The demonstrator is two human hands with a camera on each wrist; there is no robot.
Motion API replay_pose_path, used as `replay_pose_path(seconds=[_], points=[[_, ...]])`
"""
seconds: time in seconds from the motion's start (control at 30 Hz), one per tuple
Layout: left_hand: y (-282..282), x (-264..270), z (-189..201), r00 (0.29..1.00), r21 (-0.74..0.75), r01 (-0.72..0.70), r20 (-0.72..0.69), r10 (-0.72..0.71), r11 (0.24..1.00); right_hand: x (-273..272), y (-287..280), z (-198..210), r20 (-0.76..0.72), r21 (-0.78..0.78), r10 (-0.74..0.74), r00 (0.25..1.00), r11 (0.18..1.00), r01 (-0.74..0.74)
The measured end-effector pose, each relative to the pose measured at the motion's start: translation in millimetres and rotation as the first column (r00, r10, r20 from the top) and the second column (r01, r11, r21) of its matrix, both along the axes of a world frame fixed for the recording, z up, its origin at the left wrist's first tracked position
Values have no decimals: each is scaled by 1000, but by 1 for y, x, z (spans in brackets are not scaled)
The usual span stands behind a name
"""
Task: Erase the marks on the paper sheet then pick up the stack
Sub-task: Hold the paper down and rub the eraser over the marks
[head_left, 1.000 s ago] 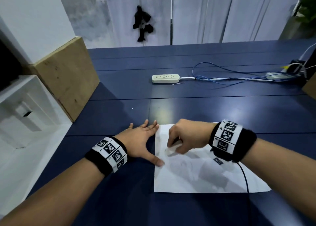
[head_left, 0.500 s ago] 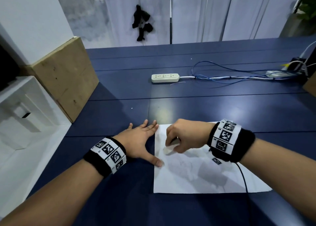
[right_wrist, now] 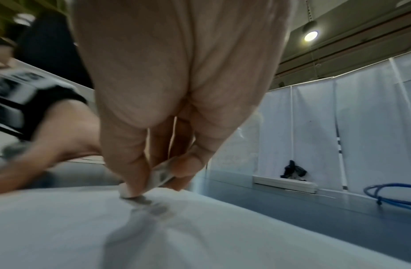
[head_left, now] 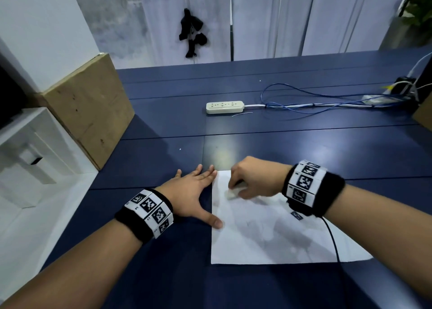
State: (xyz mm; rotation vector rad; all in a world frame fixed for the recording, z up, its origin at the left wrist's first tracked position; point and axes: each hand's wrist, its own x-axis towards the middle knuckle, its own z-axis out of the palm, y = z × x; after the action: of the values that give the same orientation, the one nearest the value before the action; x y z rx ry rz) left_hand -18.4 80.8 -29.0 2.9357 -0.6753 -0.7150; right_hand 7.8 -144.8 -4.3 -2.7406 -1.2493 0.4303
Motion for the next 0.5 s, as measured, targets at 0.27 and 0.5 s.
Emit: replay_pose_path(seconds=[0.27,0.5], points=[[0,0,0,1000,-4,-7,-2,7,1000,-7,-5,1,-3,27,20,1000,999,-20],[-1,0,0,1000,1,-10,-1,10,1000,20,3,4,67,11,-111,992,994,110]])
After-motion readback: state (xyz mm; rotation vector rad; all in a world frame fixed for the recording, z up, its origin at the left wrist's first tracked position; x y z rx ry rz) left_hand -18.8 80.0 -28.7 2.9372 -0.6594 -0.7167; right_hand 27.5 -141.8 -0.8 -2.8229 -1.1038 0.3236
